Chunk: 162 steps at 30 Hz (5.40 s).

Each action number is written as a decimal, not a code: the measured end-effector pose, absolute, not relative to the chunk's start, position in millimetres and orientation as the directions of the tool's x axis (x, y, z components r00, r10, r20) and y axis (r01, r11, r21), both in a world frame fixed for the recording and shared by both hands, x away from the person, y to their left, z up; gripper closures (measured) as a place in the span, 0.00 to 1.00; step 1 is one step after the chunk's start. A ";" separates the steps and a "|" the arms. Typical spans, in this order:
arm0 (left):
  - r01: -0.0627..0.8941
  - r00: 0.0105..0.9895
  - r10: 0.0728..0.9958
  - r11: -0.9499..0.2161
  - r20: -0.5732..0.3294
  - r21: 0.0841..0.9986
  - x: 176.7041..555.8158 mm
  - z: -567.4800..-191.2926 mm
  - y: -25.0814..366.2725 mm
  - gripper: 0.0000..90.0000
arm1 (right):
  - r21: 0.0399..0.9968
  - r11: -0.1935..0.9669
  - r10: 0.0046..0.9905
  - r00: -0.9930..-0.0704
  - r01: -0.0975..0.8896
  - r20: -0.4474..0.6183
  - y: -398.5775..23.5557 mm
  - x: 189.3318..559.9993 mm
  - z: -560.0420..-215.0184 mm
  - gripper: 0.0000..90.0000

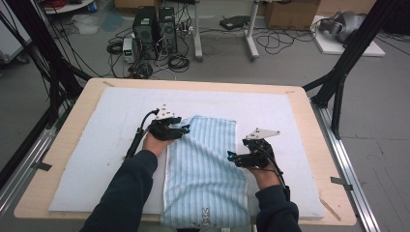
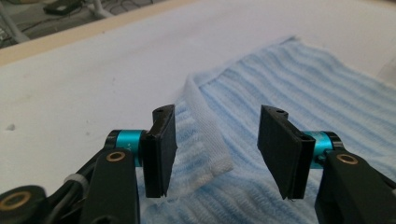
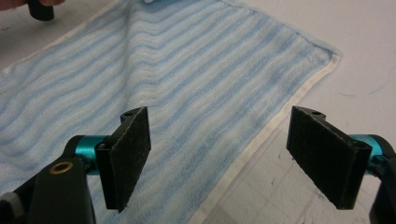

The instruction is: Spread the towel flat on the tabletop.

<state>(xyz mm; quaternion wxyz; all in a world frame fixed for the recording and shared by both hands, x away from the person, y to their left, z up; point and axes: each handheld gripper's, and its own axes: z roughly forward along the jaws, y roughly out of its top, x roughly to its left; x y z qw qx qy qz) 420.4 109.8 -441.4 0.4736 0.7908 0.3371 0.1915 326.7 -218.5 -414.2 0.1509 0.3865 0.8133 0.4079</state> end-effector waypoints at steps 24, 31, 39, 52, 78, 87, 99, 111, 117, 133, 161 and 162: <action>0.457 0.489 0.870 -0.193 -0.064 0.868 436.2 -440.6 142.9 0.53 | 0.779 0.341 0.788 -0.612 0.527 0.069 -220.5 356.6 -416.1 0.34; 0.464 0.566 0.819 -0.217 -0.098 0.859 420.2 -443.4 143.3 0.53 | 0.727 0.389 0.814 -0.581 0.566 0.017 -217.4 394.9 -421.2 0.48; 0.472 0.606 0.786 -0.230 -0.124 0.851 406.0 -446.2 143.6 0.50 | 0.673 0.451 0.810 -0.586 0.586 -0.033 -198.0 426.4 -426.0 0.52; 0.490 0.602 0.787 -0.228 -0.137 0.841 403.4 -448.8 146.3 0.50 | 0.665 0.432 0.814 -0.581 0.609 0.004 -206.8 445.5 -436.2 0.97; 0.541 0.569 0.804 -0.205 -0.175 0.816 464.0 -436.1 116.0 0.48 | 0.711 0.403 0.849 -0.526 0.577 -0.054 -225.0 442.5 -406.3 0.48; 0.545 0.572 0.813 -0.276 -0.111 0.792 475.5 -448.9 102.3 0.52 | 0.718 0.369 0.852 -0.524 0.590 -0.007 -245.4 430.9 -407.1 0.41; 0.482 0.554 0.832 -0.361 0.041 0.799 481.4 -449.9 101.6 0.97 | 0.707 0.375 0.849 -0.528 0.600 -0.003 -244.0 428.9 -416.1 0.40; 0.554 0.465 0.881 -0.209 -0.091 0.806 484.5 -447.5 128.9 0.53 | 0.707 0.364 0.854 -0.520 0.606 0.005 -236.5 429.8 -418.8 0.42; 0.554 0.498 0.857 -0.194 -0.136 0.810 466.1 -446.4 137.7 0.51 | 0.693 0.348 0.865 -0.501 0.631 0.021 -228.1 450.2 -429.0 0.55; 0.535 0.530 0.834 -0.186 -0.156 0.824 448.8 -441.8 146.8 0.49 | 0.680 0.425 0.863 -0.494 0.598 -0.106 -194.4 481.6 -438.6 0.96; 0.553 0.500 0.863 -0.250 -0.076 0.795 449.2 -451.3 120.2 0.98 | 0.702 0.384 0.846 -0.533 0.599 -0.008 -234.7 418.2 -418.8 0.60; 0.549 0.500 0.863 -0.258 -0.065 0.795 449.5 -451.2 119.0 0.98 | 0.703 0.388 0.842 -0.539 0.596 -0.008 -234.6 415.4 -420.0 0.60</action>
